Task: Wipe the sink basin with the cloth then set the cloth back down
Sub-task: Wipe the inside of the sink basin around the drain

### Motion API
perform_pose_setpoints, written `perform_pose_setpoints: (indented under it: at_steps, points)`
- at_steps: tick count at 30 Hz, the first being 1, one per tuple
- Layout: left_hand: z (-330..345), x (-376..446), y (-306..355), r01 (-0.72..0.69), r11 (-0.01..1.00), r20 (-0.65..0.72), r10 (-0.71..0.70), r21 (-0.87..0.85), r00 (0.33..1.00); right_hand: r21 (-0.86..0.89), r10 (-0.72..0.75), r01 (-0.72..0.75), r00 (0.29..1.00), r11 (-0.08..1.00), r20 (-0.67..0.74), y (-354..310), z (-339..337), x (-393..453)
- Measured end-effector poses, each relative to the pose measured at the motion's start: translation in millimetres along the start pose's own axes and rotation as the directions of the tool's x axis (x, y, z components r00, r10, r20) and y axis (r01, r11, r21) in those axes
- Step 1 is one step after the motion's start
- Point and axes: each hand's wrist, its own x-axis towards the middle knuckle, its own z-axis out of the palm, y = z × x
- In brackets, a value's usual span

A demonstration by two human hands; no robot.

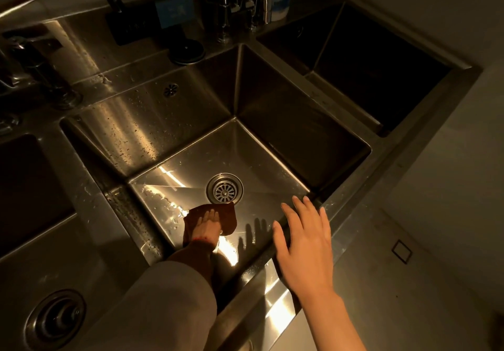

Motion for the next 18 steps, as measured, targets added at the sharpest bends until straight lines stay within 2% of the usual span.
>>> perform_pose_setpoints:
  at_steps: [6,13,18]
  points:
    - [3.3,4.9,2.0,0.016,1.000,-0.042,-0.017,-0.007,0.999,0.027,-0.002,0.005,0.994,1.000,-0.108,10.6,-13.8,16.9]
    - [1.9,15.4,0.4,0.074,0.995,-0.096,-0.080,-0.062,0.992,-0.059,-0.037,0.038,0.999,0.998,0.022,35.8,-18.5,45.8]
    - [0.7,21.5,-1.6,0.125,0.987,-0.144,-0.139,-0.099,0.980,-0.035,-0.046,0.046,0.999,0.998,0.016,39.8,-14.2,45.5]
